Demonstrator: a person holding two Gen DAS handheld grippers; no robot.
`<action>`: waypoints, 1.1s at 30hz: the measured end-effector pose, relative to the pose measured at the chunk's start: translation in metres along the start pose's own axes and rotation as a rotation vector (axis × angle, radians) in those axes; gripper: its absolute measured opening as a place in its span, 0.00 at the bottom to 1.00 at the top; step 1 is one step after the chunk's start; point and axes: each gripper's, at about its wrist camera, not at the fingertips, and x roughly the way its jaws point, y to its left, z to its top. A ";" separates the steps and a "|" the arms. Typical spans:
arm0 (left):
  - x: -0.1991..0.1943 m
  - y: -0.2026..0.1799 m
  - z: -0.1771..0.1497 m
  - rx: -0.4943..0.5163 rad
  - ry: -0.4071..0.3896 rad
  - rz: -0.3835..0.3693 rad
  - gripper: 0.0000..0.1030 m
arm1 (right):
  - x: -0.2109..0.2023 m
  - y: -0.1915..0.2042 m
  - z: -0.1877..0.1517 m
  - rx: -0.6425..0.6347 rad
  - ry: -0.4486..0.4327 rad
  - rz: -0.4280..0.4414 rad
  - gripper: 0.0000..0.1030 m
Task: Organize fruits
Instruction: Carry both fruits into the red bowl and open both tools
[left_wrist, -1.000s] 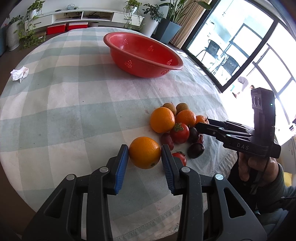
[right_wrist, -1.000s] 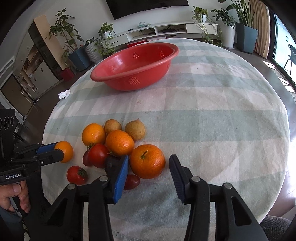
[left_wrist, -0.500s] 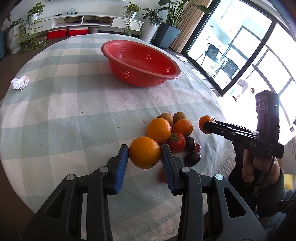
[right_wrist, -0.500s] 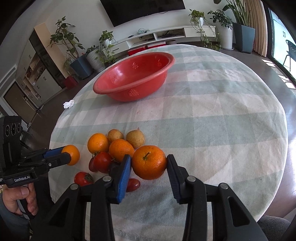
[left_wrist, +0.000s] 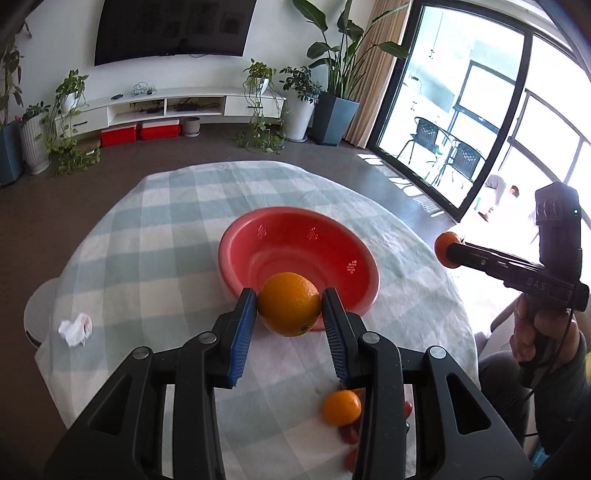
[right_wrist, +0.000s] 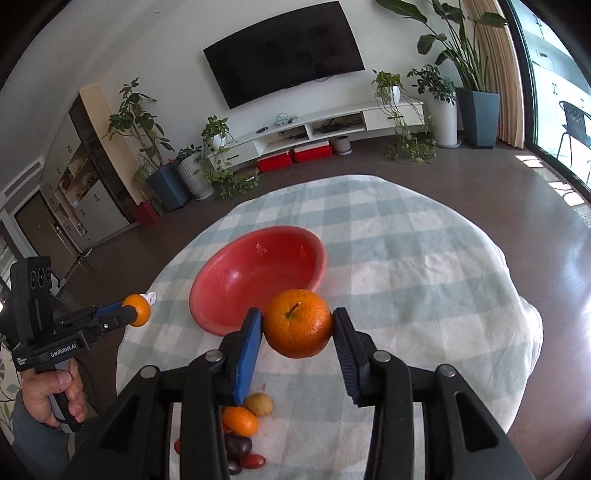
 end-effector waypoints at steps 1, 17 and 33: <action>0.009 -0.002 0.012 0.019 0.006 0.014 0.33 | 0.008 0.005 0.008 -0.014 0.002 0.014 0.41; 0.152 0.000 0.023 0.115 0.255 0.095 0.33 | 0.152 0.029 0.018 -0.283 0.233 -0.081 0.41; 0.180 -0.009 0.016 0.223 0.277 0.207 0.34 | 0.173 0.034 0.007 -0.411 0.237 -0.187 0.42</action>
